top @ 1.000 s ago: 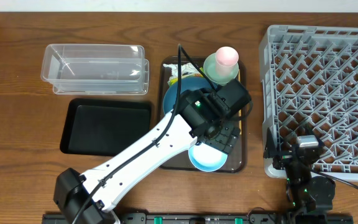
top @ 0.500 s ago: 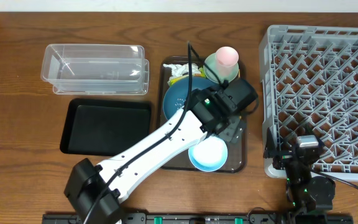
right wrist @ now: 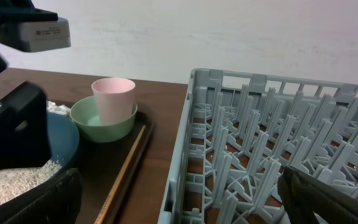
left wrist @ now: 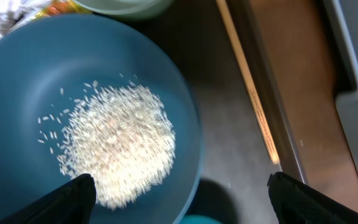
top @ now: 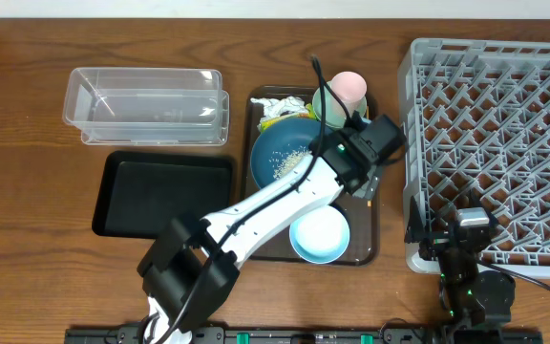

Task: Sort waste into correct bins and load items into the dishwasher rack
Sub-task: 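Lower the left gripper to the right rim of the blue bowl, then close the left gripper on the blue bowl rim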

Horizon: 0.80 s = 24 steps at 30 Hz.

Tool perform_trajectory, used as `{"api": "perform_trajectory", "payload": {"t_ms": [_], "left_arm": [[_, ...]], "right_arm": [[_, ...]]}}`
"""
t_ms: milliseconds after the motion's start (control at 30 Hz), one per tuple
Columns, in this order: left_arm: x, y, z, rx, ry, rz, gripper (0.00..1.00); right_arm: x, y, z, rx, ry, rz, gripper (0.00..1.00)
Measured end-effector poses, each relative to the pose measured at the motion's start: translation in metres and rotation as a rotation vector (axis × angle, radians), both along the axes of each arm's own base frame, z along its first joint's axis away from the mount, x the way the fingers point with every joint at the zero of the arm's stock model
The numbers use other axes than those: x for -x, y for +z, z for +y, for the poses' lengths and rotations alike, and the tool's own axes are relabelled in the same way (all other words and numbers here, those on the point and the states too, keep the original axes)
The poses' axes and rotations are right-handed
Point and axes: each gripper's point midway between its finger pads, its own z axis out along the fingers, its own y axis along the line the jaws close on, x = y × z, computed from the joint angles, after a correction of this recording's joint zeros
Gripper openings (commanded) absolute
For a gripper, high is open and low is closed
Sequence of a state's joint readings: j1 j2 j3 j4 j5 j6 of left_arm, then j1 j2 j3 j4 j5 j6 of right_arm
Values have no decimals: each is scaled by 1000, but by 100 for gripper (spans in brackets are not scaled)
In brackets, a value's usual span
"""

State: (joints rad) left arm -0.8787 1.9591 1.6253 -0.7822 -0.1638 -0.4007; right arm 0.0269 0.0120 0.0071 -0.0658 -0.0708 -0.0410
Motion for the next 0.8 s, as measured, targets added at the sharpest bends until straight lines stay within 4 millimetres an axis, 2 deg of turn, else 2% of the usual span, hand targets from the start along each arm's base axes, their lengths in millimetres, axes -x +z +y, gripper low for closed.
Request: {"api": "perform_trajectory", "payload": {"t_ms": [67,167,467,800], "left_arm": [[-7,-2,1,14,28,-3,90],[-11,-12,0,22,49,8,83],[-10,-46,-8,3,47,58,80],[-16,-48,-14,20,50,35,79]], "right_arm": [[0,0,0,0,0,0,99],[0,0,0,0,0,0,99],[0,0,0,0,0,0,99],[0,0,0,0,0,0,99]]}}
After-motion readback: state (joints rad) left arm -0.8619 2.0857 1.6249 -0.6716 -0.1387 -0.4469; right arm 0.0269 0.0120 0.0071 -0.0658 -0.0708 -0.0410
